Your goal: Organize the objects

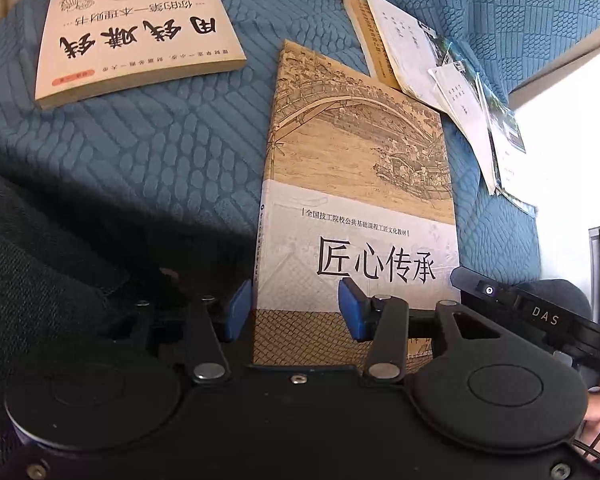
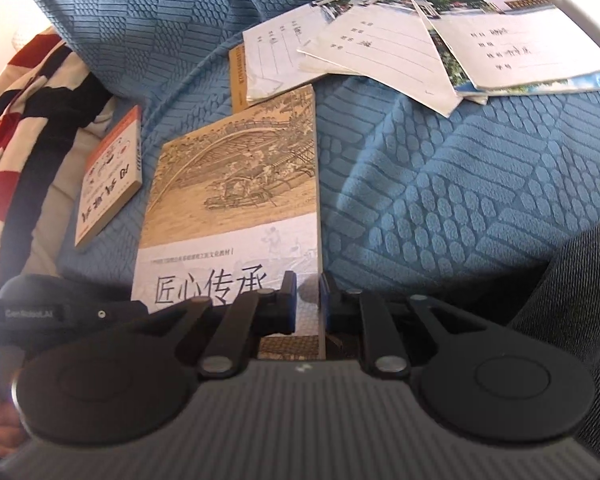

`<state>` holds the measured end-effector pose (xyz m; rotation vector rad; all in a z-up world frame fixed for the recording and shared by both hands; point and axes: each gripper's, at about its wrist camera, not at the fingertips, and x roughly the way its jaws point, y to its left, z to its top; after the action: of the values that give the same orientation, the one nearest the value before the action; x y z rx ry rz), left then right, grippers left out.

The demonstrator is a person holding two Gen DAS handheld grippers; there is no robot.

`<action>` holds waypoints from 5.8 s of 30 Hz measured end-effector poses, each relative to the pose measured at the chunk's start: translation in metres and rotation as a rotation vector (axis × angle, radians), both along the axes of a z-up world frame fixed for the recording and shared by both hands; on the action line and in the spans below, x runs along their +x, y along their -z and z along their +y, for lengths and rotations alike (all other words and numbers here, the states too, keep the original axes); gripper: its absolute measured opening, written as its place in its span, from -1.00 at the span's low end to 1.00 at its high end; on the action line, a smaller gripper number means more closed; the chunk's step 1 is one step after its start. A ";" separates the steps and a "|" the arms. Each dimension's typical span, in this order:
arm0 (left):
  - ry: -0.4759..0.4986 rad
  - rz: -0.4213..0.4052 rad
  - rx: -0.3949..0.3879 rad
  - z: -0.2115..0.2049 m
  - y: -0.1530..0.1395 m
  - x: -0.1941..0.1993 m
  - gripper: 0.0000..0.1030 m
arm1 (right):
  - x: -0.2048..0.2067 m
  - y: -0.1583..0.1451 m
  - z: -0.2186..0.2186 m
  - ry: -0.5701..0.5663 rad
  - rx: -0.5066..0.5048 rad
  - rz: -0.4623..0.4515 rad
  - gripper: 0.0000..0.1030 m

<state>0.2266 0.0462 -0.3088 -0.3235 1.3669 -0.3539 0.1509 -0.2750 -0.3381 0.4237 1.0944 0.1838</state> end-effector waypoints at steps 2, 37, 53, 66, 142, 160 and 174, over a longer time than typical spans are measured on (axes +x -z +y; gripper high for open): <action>-0.002 0.003 -0.006 0.001 -0.001 0.000 -0.14 | -0.002 -0.003 -0.002 0.015 0.008 -0.007 -0.69; -0.055 -0.423 0.023 0.019 -0.150 -0.032 -0.10 | -0.020 -0.140 0.084 -0.200 -0.056 -0.344 -0.68; -0.133 -0.474 0.113 0.058 -0.160 -0.029 -0.10 | -0.005 -0.155 0.132 -0.283 -0.074 -0.386 -0.68; -0.187 -0.425 0.110 0.086 -0.129 0.008 0.07 | 0.035 -0.132 0.163 -0.304 -0.095 -0.309 -0.52; -0.310 -0.187 0.087 0.134 0.006 0.116 0.04 | 0.186 0.064 0.159 -0.149 0.875 0.134 -0.07; -0.465 -0.130 -0.216 0.173 0.009 0.112 0.18 | 0.190 0.028 0.212 -0.265 0.658 0.079 -0.71; -0.571 0.090 -0.524 0.193 0.031 0.114 0.49 | 0.180 0.008 0.194 -0.189 0.719 0.070 -0.69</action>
<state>0.3403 0.2391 -0.3402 -1.1467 1.1900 -0.2128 0.3309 -0.0811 -0.3462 0.9716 1.1168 0.7453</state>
